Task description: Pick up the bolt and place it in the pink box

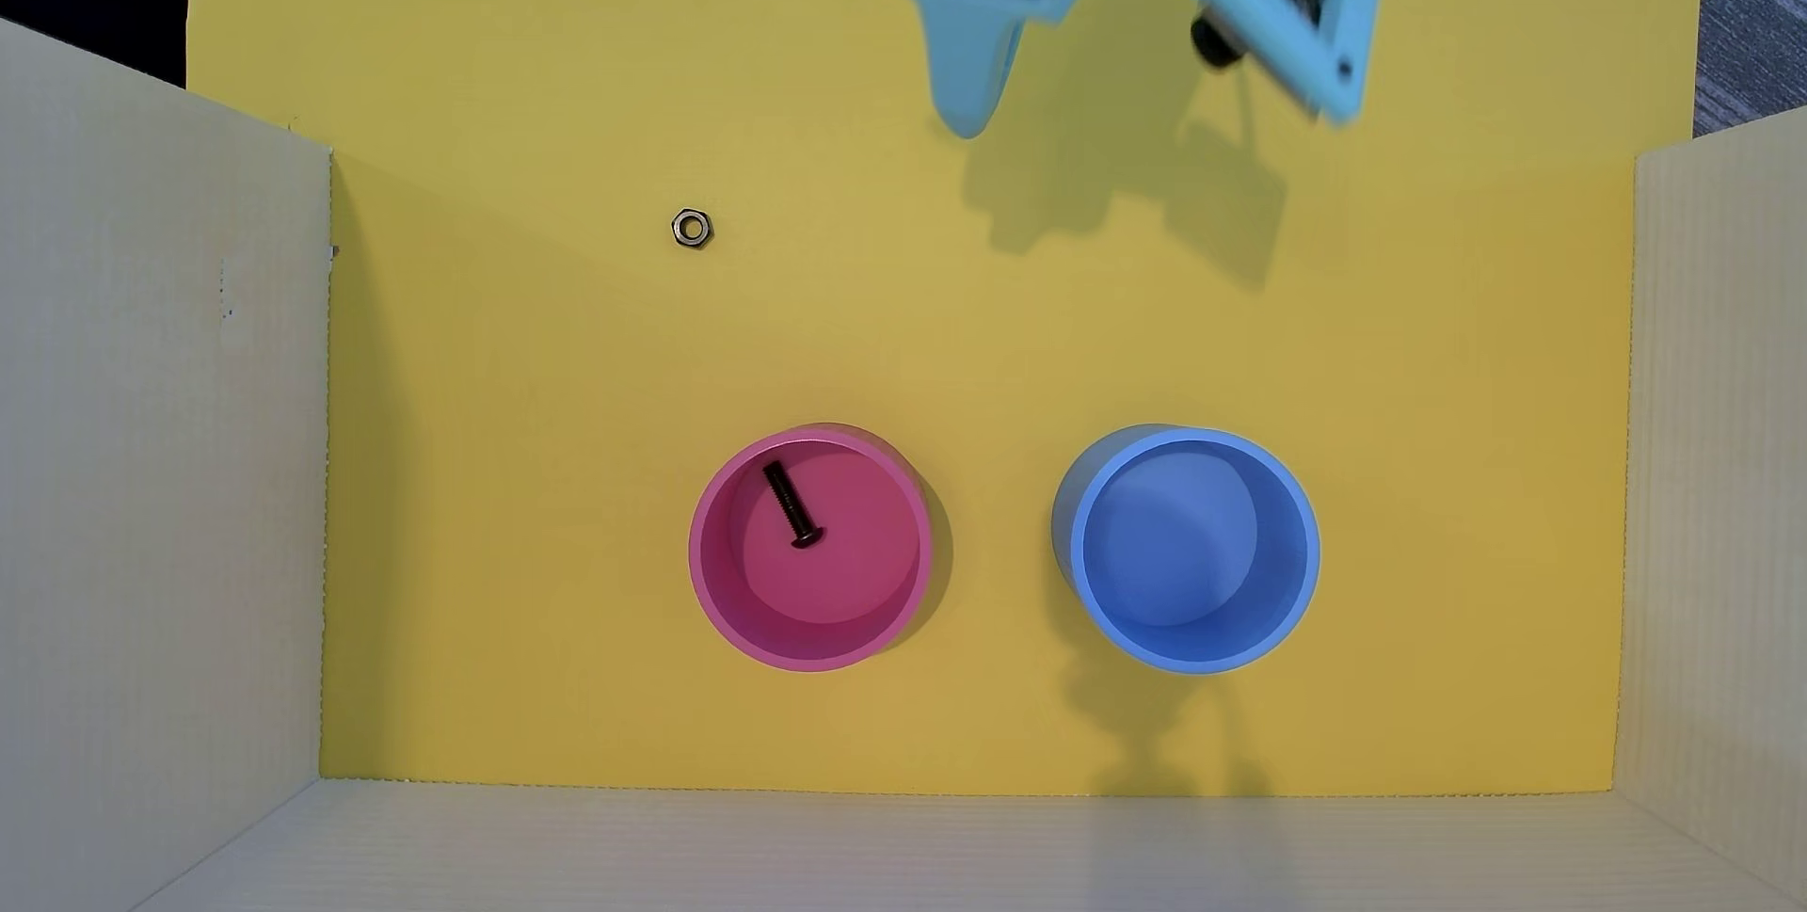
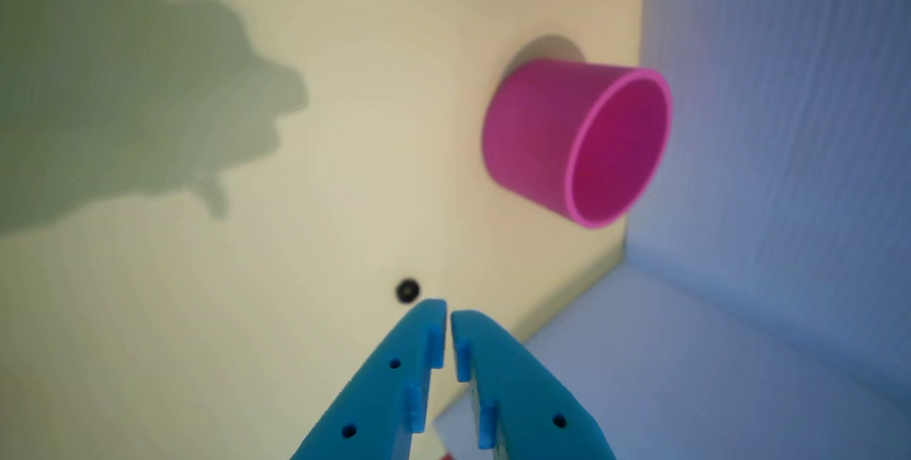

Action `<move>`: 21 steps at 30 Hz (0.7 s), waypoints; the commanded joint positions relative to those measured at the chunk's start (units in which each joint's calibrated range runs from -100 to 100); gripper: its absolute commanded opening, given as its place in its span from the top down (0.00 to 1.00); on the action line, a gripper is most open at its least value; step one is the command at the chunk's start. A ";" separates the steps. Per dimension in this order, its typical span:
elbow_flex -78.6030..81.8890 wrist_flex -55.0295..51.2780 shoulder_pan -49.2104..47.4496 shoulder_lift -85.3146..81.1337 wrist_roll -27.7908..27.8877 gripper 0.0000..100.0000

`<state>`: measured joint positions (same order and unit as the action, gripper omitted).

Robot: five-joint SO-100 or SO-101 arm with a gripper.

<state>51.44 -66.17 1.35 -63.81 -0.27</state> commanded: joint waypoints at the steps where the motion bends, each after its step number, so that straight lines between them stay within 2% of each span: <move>1: 18.26 9.07 0.12 -21.29 2.01 0.99; 6: 29.56 9.07 -0.10 -35.93 2.53 0.99; 13: 36.26 7.87 -0.17 -34.17 2.17 0.99; 21: 41.59 -2.94 -0.17 -34.17 1.81 0.99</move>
<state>92.70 -65.74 1.06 -98.31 1.54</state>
